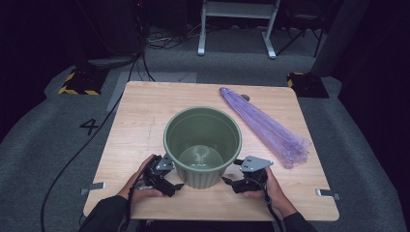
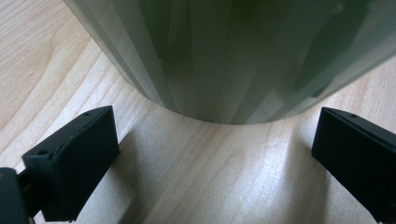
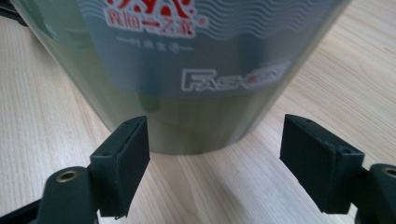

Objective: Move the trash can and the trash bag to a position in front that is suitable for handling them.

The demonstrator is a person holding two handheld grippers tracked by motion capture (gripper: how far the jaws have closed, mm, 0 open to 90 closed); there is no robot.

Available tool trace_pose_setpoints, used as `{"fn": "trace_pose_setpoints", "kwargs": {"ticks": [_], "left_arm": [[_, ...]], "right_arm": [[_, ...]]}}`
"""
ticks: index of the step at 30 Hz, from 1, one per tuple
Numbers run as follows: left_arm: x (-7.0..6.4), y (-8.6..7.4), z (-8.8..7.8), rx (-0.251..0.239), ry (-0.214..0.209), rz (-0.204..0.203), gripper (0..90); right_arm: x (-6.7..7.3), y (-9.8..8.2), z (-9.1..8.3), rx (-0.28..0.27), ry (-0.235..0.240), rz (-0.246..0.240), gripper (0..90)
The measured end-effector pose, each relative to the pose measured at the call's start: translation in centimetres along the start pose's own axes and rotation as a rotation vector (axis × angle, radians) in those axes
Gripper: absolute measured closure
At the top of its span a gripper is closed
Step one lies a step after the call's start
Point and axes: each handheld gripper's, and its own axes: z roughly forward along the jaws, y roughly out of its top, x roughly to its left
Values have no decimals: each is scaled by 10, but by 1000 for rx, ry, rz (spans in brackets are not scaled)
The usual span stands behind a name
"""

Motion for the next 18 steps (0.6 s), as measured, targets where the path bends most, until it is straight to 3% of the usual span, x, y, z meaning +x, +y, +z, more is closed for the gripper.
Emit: {"fn": "trace_pose_setpoints", "kwargs": {"ticks": [11, 18], "left_arm": [[14, 4, 4, -4, 16, -16, 5], [19, 4, 3, -1, 20, -18, 7]], "right_arm": [[-2, 11, 13, -9, -3, -5, 227], [-10, 22, 22, -31, -5, 18, 233]]}}
